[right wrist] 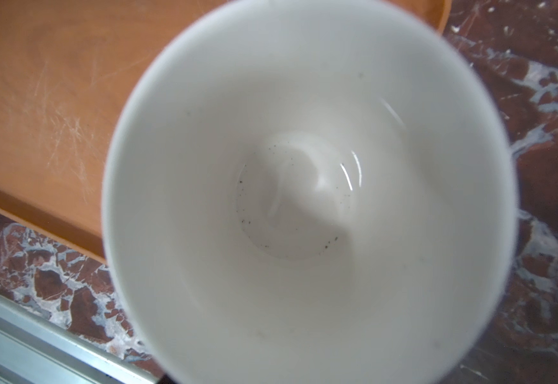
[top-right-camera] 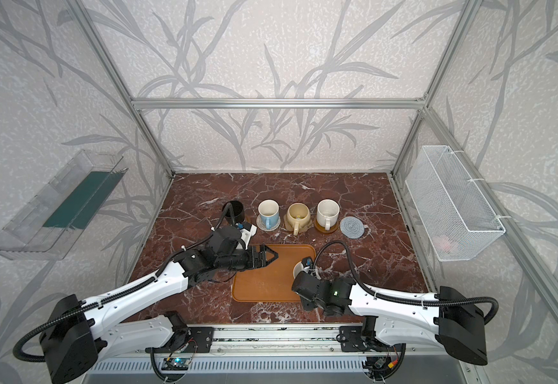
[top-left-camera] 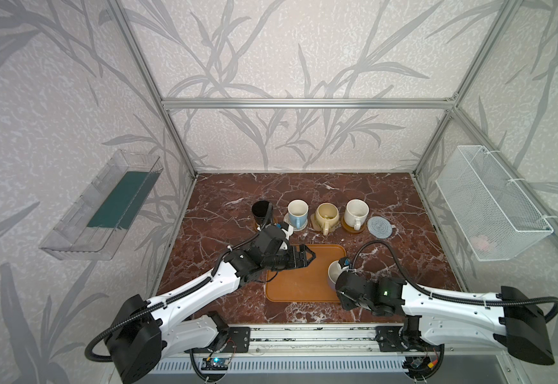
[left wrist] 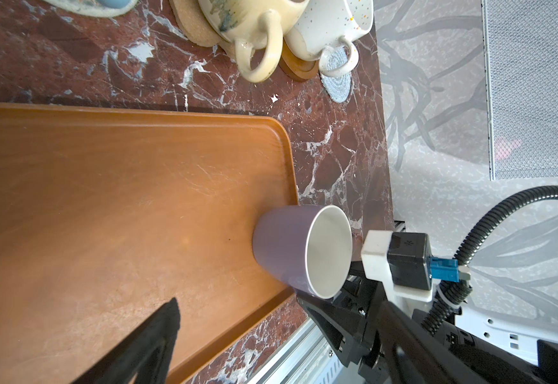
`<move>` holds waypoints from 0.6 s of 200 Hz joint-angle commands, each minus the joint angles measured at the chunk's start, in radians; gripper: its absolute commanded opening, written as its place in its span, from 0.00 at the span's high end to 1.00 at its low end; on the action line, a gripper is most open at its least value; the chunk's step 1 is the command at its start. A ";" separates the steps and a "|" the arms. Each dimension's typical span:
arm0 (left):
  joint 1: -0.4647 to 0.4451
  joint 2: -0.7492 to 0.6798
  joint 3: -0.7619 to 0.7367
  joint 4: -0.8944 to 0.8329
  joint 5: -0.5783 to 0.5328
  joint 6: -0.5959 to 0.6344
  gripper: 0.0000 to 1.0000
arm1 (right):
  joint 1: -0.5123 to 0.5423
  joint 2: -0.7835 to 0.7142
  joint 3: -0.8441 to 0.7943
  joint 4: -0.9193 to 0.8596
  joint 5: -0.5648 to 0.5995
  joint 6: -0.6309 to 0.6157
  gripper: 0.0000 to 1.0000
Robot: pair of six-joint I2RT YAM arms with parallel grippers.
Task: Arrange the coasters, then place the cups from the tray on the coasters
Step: 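Grasp the lavender-and-white mug with right gripper and lift it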
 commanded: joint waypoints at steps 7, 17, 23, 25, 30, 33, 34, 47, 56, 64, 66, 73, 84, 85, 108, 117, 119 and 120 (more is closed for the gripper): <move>-0.012 0.021 -0.011 0.044 0.013 -0.023 0.05 | 0.010 -0.012 -0.016 -0.013 0.046 0.013 0.59; -0.017 0.023 -0.008 0.047 0.011 -0.025 0.05 | 0.011 -0.015 -0.016 -0.013 0.050 0.013 0.63; -0.019 0.026 -0.009 0.049 0.011 -0.024 0.05 | 0.013 -0.017 -0.017 -0.013 0.053 0.015 0.65; -0.020 0.027 -0.008 0.049 0.009 -0.025 0.05 | 0.013 -0.018 -0.017 -0.012 0.054 0.015 0.65; -0.022 0.026 -0.007 0.050 0.007 -0.024 0.05 | 0.013 -0.020 -0.019 -0.011 0.057 0.015 0.65; -0.023 0.026 -0.006 0.049 0.007 -0.024 0.05 | 0.013 -0.020 -0.019 -0.011 0.059 0.015 0.66; -0.025 0.026 -0.006 0.050 0.007 -0.024 0.05 | 0.013 -0.020 -0.018 -0.011 0.059 0.015 0.67; -0.028 0.026 -0.003 0.051 0.005 -0.026 0.05 | 0.014 -0.022 -0.017 -0.018 0.068 0.017 0.72; -0.033 0.025 -0.002 0.052 0.005 -0.028 0.05 | 0.013 -0.022 -0.014 -0.024 0.069 0.018 0.73; -0.038 0.023 0.001 0.053 0.004 -0.029 0.05 | 0.013 -0.024 -0.015 -0.028 0.069 0.019 0.75; -0.039 0.022 0.002 0.053 0.004 -0.029 0.05 | 0.014 -0.026 -0.015 -0.028 0.069 0.020 0.76; -0.044 0.022 0.003 0.053 0.002 -0.031 0.05 | 0.013 -0.033 -0.017 -0.025 0.068 0.021 0.79; -0.048 0.021 0.007 0.057 0.002 -0.032 0.05 | 0.015 -0.049 -0.020 -0.024 0.070 0.023 0.80; -0.049 0.021 0.007 0.057 0.002 -0.032 0.05 | 0.015 -0.052 -0.021 -0.024 0.070 0.023 0.80; -0.054 0.024 0.008 0.083 0.011 -0.043 0.05 | 0.014 -0.086 -0.021 -0.031 0.086 0.022 0.84; -0.055 0.025 0.009 0.093 0.014 -0.047 0.05 | 0.015 -0.096 -0.018 -0.035 0.090 0.017 0.85; -0.055 0.026 0.008 0.095 0.014 -0.048 0.05 | 0.014 -0.098 -0.017 -0.037 0.090 0.016 0.86; -0.055 0.026 0.008 0.096 0.014 -0.048 0.05 | 0.014 -0.099 -0.016 -0.037 0.091 0.015 0.86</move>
